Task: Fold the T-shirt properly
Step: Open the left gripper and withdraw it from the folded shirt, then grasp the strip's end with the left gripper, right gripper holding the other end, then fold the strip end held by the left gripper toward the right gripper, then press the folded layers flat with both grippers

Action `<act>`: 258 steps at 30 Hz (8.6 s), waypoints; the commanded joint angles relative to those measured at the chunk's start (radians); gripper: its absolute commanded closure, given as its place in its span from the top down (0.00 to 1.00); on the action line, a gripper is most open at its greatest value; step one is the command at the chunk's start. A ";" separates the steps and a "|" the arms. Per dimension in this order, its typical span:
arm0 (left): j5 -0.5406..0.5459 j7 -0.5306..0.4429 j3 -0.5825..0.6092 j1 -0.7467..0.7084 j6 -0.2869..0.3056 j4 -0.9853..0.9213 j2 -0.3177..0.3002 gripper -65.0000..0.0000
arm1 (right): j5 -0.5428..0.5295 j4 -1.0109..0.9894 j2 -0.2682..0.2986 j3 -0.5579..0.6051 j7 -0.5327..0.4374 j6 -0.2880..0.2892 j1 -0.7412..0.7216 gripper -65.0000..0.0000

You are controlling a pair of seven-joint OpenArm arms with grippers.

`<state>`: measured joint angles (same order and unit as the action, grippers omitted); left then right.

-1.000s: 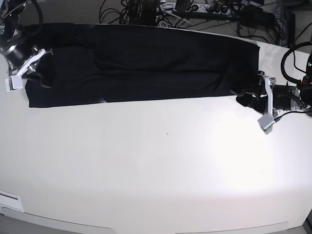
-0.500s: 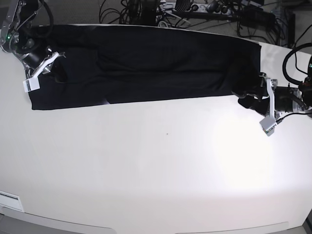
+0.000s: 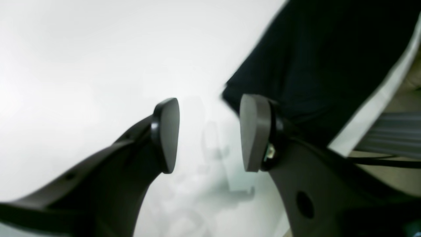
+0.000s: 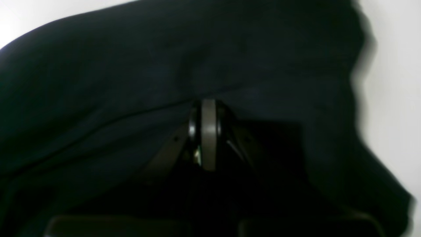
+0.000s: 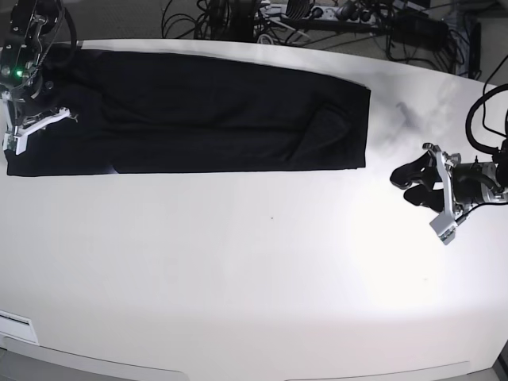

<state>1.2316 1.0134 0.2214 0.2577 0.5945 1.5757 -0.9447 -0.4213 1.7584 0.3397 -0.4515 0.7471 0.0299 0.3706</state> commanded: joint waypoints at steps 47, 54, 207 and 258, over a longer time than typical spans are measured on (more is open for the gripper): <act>0.252 0.191 -0.141 -0.202 -0.087 -0.180 0.236 0.48 | 0.056 0.209 0.004 -0.007 0.057 0.075 0.001 0.31; 0.252 0.154 -0.083 -0.202 -0.070 -0.087 0.284 0.48 | 0.056 0.209 0.004 -0.007 0.058 0.076 0.001 0.31; -0.564 0.016 0.040 -0.092 0.066 -0.091 0.824 0.00 | -0.132 0.027 -0.010 0.126 0.031 0.505 0.094 0.14; -0.589 -0.093 0.037 -0.208 -0.037 -0.092 0.632 0.00 | -0.620 0.046 -0.005 -0.283 0.315 0.424 0.018 0.60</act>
<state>0.7372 0.8085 0.2562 0.0608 0.5831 1.4933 -0.2939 -1.0233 1.7927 0.3187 -0.7280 1.0710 0.4461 0.3904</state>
